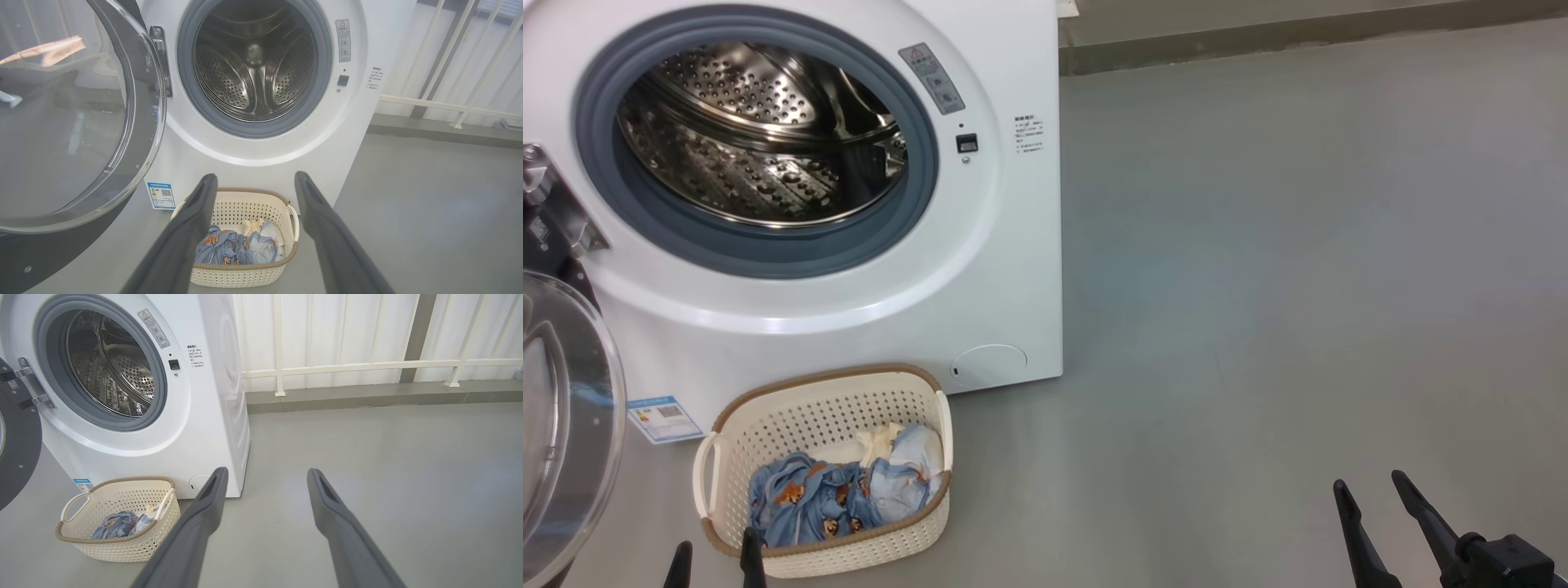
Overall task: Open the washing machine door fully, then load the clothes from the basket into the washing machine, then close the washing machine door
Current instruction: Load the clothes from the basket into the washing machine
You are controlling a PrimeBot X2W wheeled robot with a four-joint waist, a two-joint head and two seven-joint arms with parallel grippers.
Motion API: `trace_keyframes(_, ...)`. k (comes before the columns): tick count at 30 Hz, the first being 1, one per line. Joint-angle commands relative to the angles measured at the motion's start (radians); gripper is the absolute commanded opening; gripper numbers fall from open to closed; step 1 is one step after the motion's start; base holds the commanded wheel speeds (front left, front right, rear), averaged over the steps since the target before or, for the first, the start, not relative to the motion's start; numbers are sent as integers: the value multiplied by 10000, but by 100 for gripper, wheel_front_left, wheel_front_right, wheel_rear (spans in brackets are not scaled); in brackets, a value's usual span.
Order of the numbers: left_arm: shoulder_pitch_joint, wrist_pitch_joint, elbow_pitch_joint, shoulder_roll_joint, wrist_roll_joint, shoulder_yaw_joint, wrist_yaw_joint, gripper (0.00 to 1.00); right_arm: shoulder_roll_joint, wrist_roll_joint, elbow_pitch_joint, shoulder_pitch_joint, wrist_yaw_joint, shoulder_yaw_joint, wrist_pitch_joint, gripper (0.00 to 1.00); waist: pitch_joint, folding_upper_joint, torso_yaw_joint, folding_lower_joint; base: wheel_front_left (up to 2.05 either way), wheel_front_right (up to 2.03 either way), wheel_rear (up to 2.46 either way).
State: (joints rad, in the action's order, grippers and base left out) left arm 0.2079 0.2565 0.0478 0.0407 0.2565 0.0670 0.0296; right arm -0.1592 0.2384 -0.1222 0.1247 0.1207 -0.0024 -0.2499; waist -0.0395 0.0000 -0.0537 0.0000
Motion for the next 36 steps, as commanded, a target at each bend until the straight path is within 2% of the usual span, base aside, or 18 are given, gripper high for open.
trace_keyframes(1,-109,53,-301,95,60,317,-93,100,-180,-151,242,-35,100,242,-118,100,-28,0,42,0,0,0,0)
trace_keyframes(26,-162,53,-93,95,102,284,65,100,-152,-51,216,-72,100,365,-118,100,-158,0,158,0,2,-2,0)
trace_keyframes(36,-129,53,7,95,73,300,148,100,-149,-3,244,-43,100,329,-118,100,-98,0,104,0,100,-100,0)
